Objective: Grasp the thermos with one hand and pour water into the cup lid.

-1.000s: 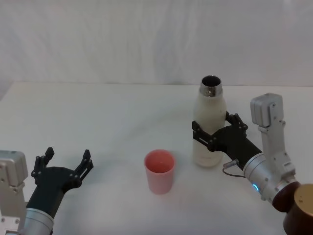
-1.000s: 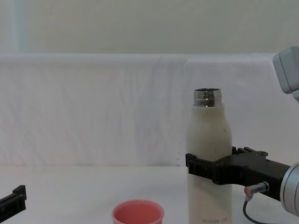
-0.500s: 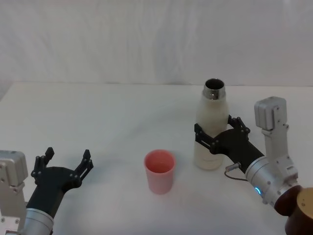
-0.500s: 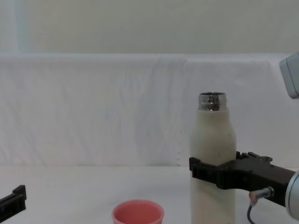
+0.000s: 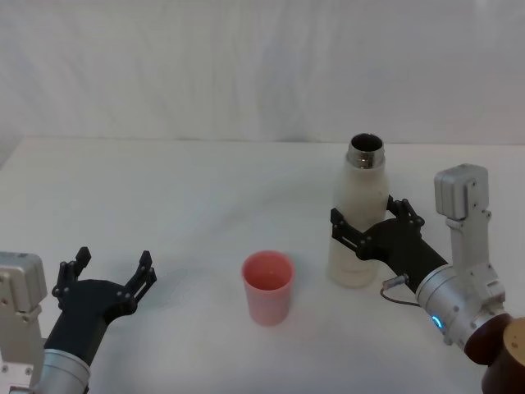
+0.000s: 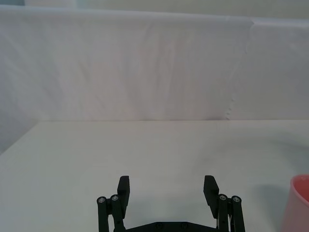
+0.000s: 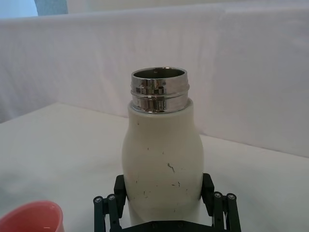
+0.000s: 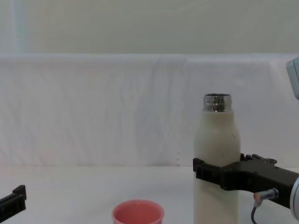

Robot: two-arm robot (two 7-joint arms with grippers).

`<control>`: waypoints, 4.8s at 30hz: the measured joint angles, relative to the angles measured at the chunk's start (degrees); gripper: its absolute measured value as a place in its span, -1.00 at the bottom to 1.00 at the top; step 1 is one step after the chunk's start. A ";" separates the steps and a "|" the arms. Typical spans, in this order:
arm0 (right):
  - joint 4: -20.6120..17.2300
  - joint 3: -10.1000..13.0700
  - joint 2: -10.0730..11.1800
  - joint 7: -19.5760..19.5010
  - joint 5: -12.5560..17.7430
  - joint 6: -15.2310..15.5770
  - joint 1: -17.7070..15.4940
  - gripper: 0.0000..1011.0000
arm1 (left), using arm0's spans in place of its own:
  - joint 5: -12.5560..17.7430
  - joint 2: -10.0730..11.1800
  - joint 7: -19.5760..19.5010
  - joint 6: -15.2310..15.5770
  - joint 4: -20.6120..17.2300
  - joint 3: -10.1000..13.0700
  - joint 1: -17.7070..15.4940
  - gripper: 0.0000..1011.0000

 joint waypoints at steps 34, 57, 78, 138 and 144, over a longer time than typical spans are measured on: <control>0.42 -0.87 0.91 0.50 1.91 1.93 1.19 0.89 | 0.00 0.00 0.00 0.00 0.00 0.00 0.00 0.98; 0.46 -0.77 0.81 0.51 1.90 1.90 1.12 0.98 | 0.00 0.00 0.00 0.00 0.00 0.00 0.00 0.98; -0.82 -0.35 1.56 0.36 2.41 1.46 -0.03 0.98 | 0.00 0.00 0.00 0.00 0.00 0.00 0.00 0.98; -10.26 -2.74 4.57 3.12 5.04 -6.06 -15.23 0.98 | 0.00 0.00 0.00 0.00 0.00 0.00 0.00 0.98; -10.48 -2.57 4.60 3.11 5.02 -5.98 -15.30 0.98 | 0.00 0.00 0.00 0.00 0.00 0.00 0.00 0.98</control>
